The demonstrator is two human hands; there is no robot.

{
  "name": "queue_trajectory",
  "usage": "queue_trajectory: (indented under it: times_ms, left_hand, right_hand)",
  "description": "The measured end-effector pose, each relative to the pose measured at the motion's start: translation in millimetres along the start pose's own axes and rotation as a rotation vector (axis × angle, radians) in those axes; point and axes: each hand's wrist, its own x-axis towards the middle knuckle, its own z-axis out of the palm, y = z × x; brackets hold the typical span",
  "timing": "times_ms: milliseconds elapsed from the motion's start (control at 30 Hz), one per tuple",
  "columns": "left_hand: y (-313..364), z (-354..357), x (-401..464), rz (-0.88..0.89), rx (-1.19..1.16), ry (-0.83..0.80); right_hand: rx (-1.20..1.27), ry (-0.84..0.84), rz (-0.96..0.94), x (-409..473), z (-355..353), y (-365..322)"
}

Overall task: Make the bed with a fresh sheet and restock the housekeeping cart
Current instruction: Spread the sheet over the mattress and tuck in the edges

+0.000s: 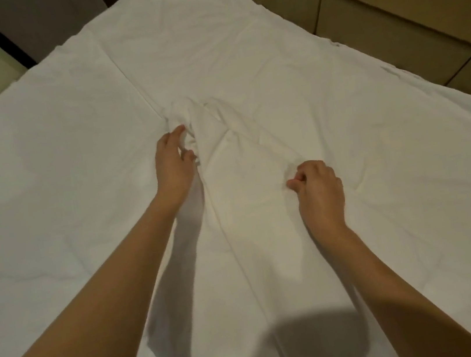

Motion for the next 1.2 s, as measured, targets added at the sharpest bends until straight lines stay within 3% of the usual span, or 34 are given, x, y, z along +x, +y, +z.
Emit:
queue_trajectory:
  times_ms: [100, 233, 367, 433, 567, 700, 867, 1000, 1067, 1200]
  left_hand:
    - [2, 1, 22, -0.015, -0.022, -0.098]
    - [23, 5, 48, 0.067, -0.131, -0.078]
    - [37, 1, 76, 0.042, -0.34, 0.098]
    - [38, 3, 90, 0.018, -0.356, 0.118]
    - [29, 15, 97, -0.06, -0.419, -0.085]
    - [5, -1, 82, -0.06, -0.143, -0.199]
    - [16, -25, 91, 0.072, 0.158, 0.048]
    - [19, -16, 101, 0.057, 0.378, 0.118]
    - [20, -8, 88, 0.022, 0.342, 0.155]
    - [18, 15, -6, 0.144, 0.376, 0.203]
  right_hand:
    - [0.154, -0.015, 0.126, 8, -25, 5]
    - [-0.025, -0.146, 0.055, 6, -31, 6]
    - [-0.061, 0.087, 0.067, 19, -39, 11]
    - [-0.101, 0.096, 0.098, 30, -33, 19]
    - [-0.226, 0.005, 0.129, 39, -11, 34]
    - [-0.198, -0.024, 0.178, 41, -12, 35]
    - [-0.087, 0.018, 0.183, 46, -24, 31]
    - [-0.275, -0.012, 0.168, 52, -20, 27]
    - [-0.309, 0.028, 0.105, 47, -17, 22]
    - [-0.302, 0.156, -0.165, 0, -14, 13]
